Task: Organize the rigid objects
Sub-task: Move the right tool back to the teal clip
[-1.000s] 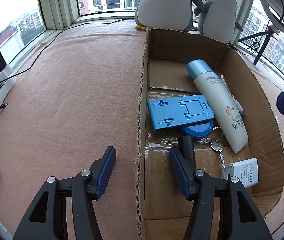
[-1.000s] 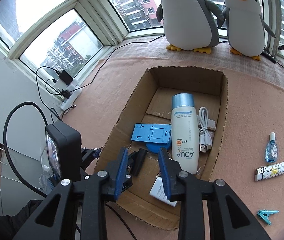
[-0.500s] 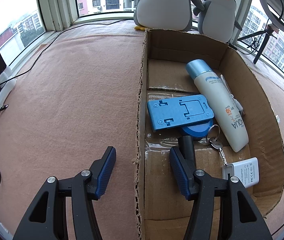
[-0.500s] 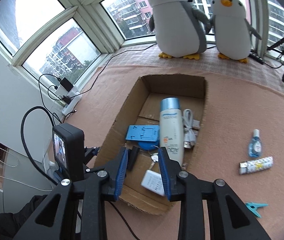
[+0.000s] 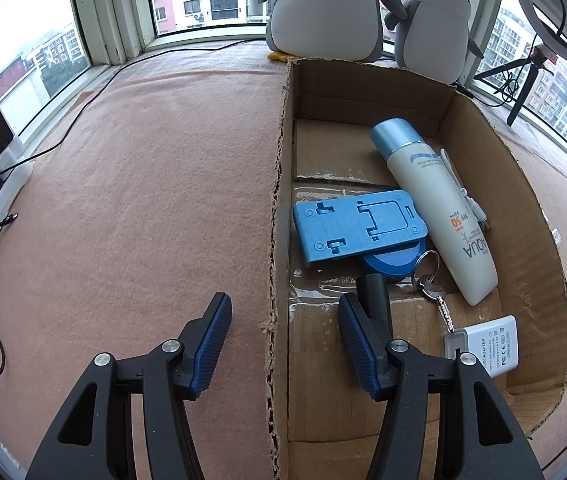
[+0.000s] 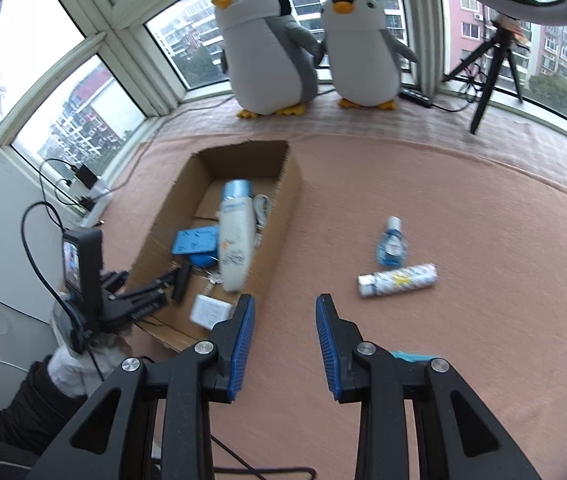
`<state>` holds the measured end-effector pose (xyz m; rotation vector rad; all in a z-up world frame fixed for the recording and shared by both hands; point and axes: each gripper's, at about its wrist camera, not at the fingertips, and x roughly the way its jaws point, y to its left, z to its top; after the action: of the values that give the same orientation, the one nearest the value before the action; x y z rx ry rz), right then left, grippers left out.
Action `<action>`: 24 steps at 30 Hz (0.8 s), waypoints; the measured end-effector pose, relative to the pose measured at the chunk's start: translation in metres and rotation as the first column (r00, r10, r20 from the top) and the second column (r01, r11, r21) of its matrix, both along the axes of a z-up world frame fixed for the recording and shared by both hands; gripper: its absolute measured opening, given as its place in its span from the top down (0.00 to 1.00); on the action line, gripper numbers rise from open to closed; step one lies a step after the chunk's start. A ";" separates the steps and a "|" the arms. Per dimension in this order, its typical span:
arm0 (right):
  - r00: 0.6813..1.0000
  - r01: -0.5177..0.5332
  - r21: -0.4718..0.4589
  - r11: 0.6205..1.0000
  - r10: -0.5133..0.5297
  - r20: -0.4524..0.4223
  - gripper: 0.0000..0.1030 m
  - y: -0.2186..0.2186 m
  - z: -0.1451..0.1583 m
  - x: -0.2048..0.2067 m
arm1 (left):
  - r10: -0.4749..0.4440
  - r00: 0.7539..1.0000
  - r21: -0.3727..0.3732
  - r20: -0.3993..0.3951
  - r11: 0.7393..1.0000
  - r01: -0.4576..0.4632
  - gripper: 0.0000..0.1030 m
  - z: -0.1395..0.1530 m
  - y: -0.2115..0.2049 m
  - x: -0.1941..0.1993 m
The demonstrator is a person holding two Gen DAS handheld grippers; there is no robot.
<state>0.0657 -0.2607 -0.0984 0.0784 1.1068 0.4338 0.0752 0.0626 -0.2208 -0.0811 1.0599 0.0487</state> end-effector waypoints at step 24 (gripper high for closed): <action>0.985 -0.161 -0.444 0.882 0.119 -0.123 0.72 -0.029 -0.100 -0.005 | 0.004 1.000 -0.002 -0.006 1.000 -0.004 0.42 -0.002 0.001 0.000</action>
<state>0.0609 -0.2895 -0.1988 -0.4006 1.2858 0.2924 0.0752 0.0633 -0.2225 -0.0855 1.0656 0.0517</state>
